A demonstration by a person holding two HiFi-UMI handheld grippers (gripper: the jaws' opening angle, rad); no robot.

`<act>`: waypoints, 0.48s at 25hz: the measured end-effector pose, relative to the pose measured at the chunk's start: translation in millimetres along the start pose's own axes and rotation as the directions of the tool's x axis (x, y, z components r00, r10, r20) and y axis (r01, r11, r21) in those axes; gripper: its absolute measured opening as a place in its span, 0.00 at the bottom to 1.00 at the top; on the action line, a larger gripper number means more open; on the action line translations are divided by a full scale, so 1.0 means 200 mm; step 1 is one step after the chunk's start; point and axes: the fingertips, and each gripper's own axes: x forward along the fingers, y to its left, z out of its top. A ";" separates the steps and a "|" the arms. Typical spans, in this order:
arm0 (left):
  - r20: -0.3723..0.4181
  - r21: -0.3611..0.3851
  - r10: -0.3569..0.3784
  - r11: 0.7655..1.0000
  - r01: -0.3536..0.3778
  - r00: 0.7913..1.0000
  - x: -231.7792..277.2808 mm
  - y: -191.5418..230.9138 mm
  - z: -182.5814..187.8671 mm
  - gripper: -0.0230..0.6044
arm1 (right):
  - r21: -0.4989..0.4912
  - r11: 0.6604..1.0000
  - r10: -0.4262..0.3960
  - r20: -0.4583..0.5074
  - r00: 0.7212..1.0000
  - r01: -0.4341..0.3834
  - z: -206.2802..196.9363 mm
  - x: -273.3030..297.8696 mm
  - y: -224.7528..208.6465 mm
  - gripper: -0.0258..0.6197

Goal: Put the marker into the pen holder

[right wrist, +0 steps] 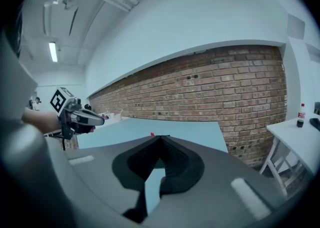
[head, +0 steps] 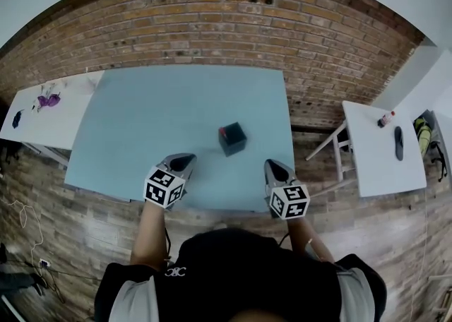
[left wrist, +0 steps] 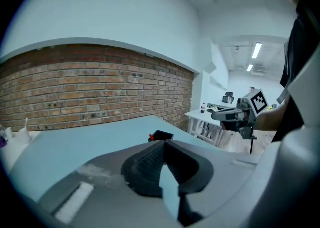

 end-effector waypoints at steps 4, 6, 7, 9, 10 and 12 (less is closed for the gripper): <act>0.003 0.042 0.014 0.999 -0.014 1.000 -0.01 -0.01 0.03 0.04 | -0.032 0.999 0.026 0.006 1.000 -0.026 0.02 0.01 0.05 0.05; -0.007 0.063 0.012 0.998 -0.011 1.000 0.00 -0.01 0.02 0.04 | -0.029 0.999 0.030 0.018 0.999 -0.030 0.04 0.01 0.06 0.04; -0.011 0.070 0.010 0.998 -0.009 1.000 0.01 -0.02 0.02 0.04 | -0.026 0.999 0.029 0.021 0.999 -0.029 0.05 0.01 0.05 0.04; -0.018 0.068 0.003 0.998 -0.002 1.000 0.03 -0.03 0.01 0.04 | -0.018 1.000 0.023 0.015 1.000 -0.023 0.03 0.01 0.03 0.04; -0.018 0.060 -0.003 0.998 0.004 1.000 0.04 -0.04 0.01 0.04 | -0.016 1.000 0.018 0.006 1.000 -0.018 0.02 0.00 0.02 0.04; -0.012 0.046 -0.016 0.999 0.017 1.000 0.06 -0.06 0.02 0.04 | -0.015 1.000 0.010 -0.009 1.000 -0.010 -0.02 -0.01 0.00 0.04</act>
